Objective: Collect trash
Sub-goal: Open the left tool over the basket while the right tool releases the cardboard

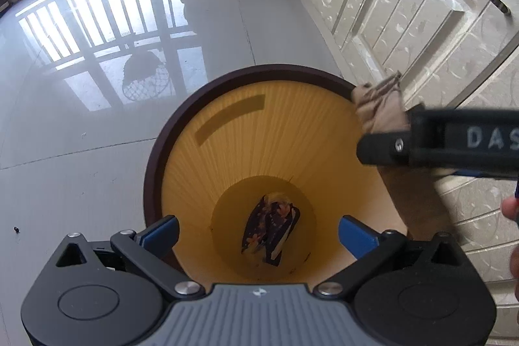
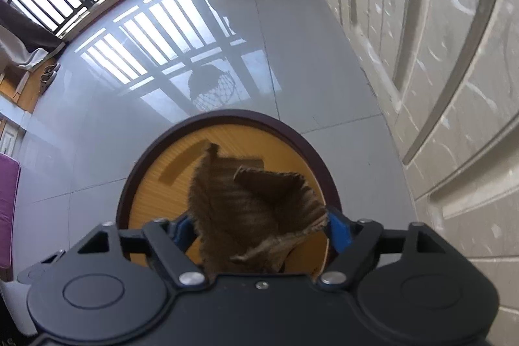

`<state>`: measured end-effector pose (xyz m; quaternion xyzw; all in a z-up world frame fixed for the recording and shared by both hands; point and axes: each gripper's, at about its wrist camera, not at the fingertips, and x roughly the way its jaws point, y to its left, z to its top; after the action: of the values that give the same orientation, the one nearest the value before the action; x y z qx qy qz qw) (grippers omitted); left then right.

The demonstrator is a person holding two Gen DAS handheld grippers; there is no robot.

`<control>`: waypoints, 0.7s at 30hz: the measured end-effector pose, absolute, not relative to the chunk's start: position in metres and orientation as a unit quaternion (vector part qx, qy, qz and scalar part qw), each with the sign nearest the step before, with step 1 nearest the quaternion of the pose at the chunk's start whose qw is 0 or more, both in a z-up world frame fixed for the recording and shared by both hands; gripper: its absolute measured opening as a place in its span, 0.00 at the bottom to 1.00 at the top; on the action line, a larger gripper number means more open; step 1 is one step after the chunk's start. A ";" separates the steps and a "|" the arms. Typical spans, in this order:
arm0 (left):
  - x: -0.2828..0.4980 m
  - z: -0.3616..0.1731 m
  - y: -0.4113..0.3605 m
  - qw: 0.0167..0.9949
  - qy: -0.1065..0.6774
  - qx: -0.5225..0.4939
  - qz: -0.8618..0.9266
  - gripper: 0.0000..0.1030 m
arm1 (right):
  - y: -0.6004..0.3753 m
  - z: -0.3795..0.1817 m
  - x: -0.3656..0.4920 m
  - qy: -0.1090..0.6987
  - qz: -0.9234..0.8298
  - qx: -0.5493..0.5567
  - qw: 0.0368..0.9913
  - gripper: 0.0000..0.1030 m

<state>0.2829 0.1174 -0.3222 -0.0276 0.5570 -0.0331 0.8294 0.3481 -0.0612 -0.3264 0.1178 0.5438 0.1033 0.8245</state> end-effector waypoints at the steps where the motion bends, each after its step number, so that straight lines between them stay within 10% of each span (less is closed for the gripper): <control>1: 0.282 -0.321 0.118 0.829 0.558 -0.028 -0.032 1.00 | -0.060 -0.325 0.348 0.543 0.105 0.118 0.825 0.99; 21: 0.264 -0.295 0.131 0.811 0.584 -0.039 -0.012 1.00 | -0.066 -0.304 0.332 0.572 0.109 0.005 0.813 1.00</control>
<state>0.2638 0.1307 -0.2954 -0.0395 0.5840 -0.0120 0.8107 0.3323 -0.0656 -0.3037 0.0050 0.5725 0.1089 0.8126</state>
